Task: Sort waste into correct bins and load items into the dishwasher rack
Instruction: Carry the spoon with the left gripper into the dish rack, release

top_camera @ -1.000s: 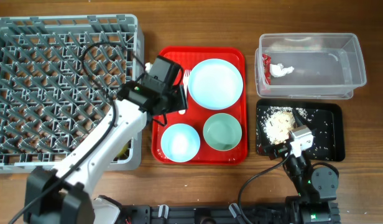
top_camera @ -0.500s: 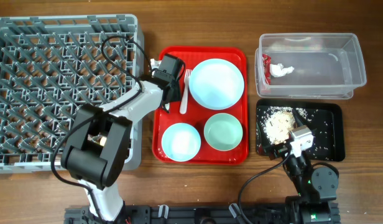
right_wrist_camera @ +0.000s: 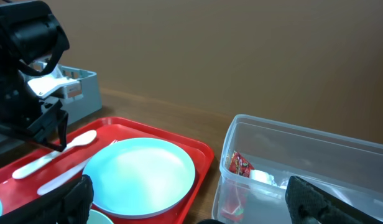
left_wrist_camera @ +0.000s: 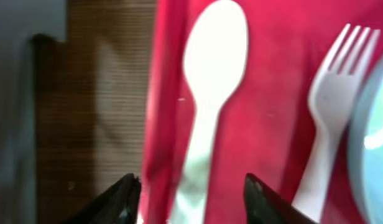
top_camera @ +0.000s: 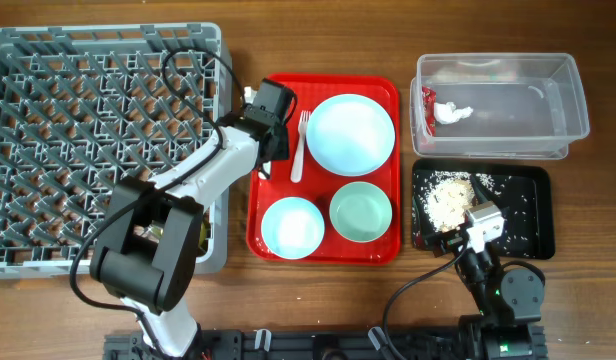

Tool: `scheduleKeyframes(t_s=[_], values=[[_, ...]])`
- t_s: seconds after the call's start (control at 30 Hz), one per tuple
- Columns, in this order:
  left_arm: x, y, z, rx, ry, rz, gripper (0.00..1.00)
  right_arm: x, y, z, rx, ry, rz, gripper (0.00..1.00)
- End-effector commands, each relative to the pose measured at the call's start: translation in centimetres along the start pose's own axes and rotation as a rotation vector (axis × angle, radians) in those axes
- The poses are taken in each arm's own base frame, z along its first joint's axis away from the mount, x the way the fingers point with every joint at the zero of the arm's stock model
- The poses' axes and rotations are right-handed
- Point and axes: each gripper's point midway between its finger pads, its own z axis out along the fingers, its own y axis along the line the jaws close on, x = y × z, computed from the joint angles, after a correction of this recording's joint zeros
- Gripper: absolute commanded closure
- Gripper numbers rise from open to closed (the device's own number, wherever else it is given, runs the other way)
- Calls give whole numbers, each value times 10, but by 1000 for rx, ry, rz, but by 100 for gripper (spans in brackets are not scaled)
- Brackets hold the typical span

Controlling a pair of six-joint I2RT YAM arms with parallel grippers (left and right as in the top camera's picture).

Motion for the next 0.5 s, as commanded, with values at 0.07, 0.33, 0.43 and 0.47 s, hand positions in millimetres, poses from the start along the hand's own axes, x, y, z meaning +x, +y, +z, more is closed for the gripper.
scheduleKeyframes(t_s=[0.07, 0.33, 0.43, 0.47], values=[[-8, -14, -1, 62, -20, 63, 51, -3, 0, -1, -5, -12, -9, 0], [10, -13, 41, 34, 37, 92, 57, -3, 0, -1, -5, -12, -9, 0], [3, -14, 32, 41, 22, 88, 88, -3, 0, -1, -5, -12, -9, 0], [0, -14, 25, 40, 22, 89, 93, -3, 0, -1, -5, -12, -9, 0]])
